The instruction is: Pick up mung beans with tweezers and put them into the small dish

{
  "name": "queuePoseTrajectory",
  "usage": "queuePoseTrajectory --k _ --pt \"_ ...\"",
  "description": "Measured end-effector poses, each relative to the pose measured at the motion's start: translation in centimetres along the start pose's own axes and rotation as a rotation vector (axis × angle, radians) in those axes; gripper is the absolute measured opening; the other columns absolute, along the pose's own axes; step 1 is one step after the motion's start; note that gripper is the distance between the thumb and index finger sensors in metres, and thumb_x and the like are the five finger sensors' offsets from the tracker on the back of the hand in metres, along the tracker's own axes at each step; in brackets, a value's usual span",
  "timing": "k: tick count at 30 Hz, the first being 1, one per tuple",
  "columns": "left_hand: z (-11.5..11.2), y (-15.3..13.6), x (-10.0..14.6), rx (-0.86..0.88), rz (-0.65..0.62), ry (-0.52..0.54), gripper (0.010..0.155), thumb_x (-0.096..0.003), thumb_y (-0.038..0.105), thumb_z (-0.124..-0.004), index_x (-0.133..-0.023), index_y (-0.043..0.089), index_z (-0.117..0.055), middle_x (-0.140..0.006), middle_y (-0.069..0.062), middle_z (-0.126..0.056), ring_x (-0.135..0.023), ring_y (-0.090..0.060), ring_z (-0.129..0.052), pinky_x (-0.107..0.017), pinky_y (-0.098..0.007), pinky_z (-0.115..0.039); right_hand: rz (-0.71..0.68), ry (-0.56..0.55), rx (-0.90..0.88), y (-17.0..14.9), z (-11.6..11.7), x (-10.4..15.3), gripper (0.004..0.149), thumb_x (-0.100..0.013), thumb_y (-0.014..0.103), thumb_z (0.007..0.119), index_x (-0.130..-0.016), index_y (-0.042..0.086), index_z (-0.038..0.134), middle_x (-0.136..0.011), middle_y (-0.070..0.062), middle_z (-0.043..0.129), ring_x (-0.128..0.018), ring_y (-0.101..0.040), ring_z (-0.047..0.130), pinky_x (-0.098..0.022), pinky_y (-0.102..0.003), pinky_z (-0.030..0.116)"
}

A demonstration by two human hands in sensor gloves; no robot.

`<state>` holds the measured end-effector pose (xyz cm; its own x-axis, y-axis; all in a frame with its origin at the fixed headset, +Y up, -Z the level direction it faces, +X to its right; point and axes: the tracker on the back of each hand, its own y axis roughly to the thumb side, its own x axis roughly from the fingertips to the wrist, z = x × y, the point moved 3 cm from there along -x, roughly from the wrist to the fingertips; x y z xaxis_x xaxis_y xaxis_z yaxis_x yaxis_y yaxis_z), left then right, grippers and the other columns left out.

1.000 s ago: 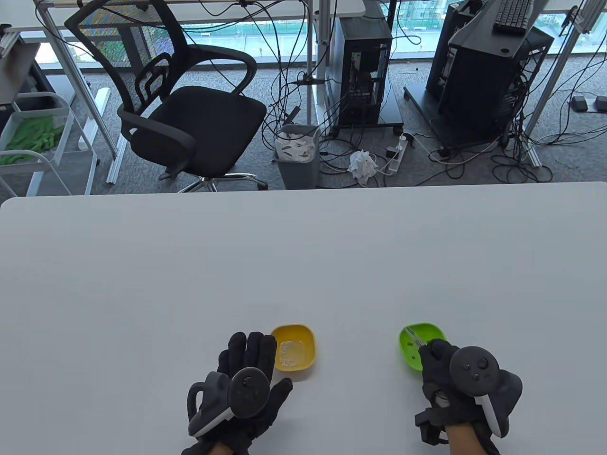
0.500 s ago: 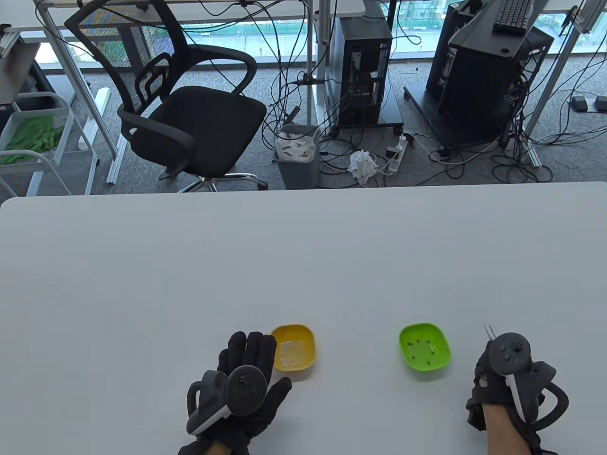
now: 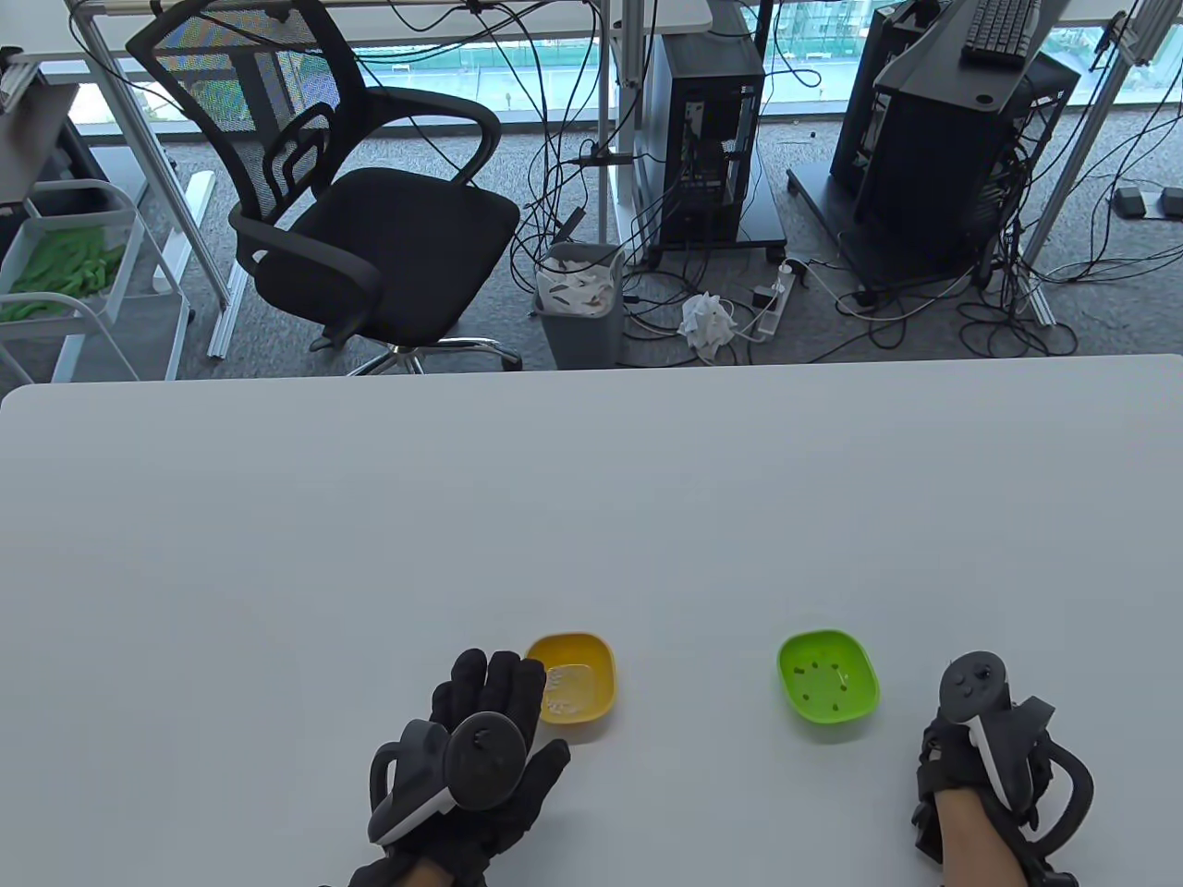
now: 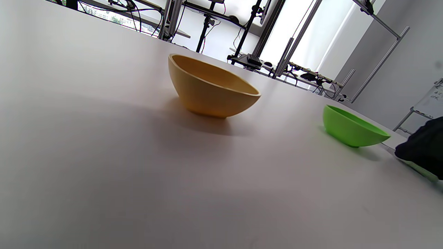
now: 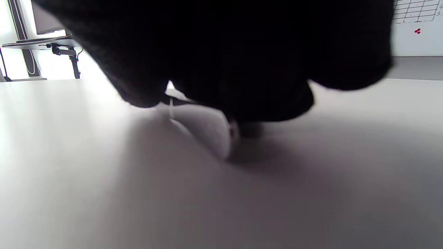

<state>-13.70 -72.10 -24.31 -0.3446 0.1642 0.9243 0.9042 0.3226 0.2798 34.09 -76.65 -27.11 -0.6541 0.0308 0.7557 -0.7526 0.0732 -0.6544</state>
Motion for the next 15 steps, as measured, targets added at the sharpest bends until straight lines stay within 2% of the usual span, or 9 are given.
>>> queuePoseTrajectory --k 4,7,10,11,13,15 --pt "0.1 0.1 0.1 -0.003 -0.004 0.009 0.080 -0.0546 0.060 -0.050 -0.115 0.018 -0.019 -0.121 -0.010 -0.015 -0.108 -0.045 -0.003 -0.076 -0.060 -0.015 0.006 0.039 -0.034 -0.2 -0.4 0.3 0.046 -0.049 0.038 0.085 -0.081 0.005 0.089 -0.063 -0.019 0.096 -0.037 -0.025 0.098 -0.032 -0.044 0.087" --pt "0.2 0.0 0.1 0.002 -0.005 0.013 0.080 -0.0545 0.060 -0.051 -0.115 0.018 -0.019 -0.121 -0.010 -0.015 -0.108 -0.045 -0.003 -0.076 -0.060 -0.015 -0.054 -0.006 -0.127 0.3 -2.1 1.2 0.050 -0.051 0.041 0.079 -0.086 0.005 0.086 -0.071 -0.021 0.092 -0.045 -0.029 0.097 -0.036 -0.047 0.086" --pt "0.6 0.0 0.3 0.007 -0.006 0.031 0.081 -0.0544 0.061 -0.051 -0.115 0.018 -0.019 -0.121 -0.010 -0.015 -0.108 -0.045 -0.003 -0.076 -0.060 -0.015 -0.259 -0.119 -0.214 2.5 -5.5 3.9 0.055 -0.053 0.043 0.074 -0.093 0.005 0.079 -0.082 -0.023 0.086 -0.056 -0.034 0.094 -0.044 -0.051 0.083" --pt "0.7 0.0 0.3 0.008 -0.007 0.035 0.081 -0.0544 0.061 -0.051 -0.115 0.018 -0.019 -0.121 -0.010 -0.015 -0.108 -0.045 -0.003 -0.076 -0.060 -0.015 -0.370 -0.145 -0.251 3.7 -6.7 5.5 0.058 -0.053 0.044 0.072 -0.097 0.006 0.076 -0.089 -0.024 0.081 -0.064 -0.038 0.090 -0.049 -0.054 0.080" --pt "0.7 0.0 0.4 0.009 -0.009 0.038 0.081 -0.0544 0.061 -0.050 -0.115 0.018 -0.019 -0.121 -0.010 -0.015 -0.108 -0.046 -0.003 -0.076 -0.060 -0.015 -0.501 -0.164 -0.285 5.2 -8.0 7.9 0.062 -0.054 0.046 0.070 -0.101 0.007 0.071 -0.098 -0.027 0.072 -0.076 -0.043 0.083 -0.055 -0.058 0.076" --pt "0.8 0.0 0.4 0.013 -0.012 0.042 0.080 -0.0544 0.061 -0.050 -0.115 0.019 -0.019 -0.121 -0.010 -0.015 -0.108 -0.047 -0.003 -0.076 -0.062 -0.015 -0.672 -0.149 -0.311 6.9 -8.7 10.9 0.070 -0.054 0.051 0.067 -0.108 0.008 0.060 -0.108 -0.026 0.059 -0.090 -0.048 0.068 -0.063 -0.065 0.066"
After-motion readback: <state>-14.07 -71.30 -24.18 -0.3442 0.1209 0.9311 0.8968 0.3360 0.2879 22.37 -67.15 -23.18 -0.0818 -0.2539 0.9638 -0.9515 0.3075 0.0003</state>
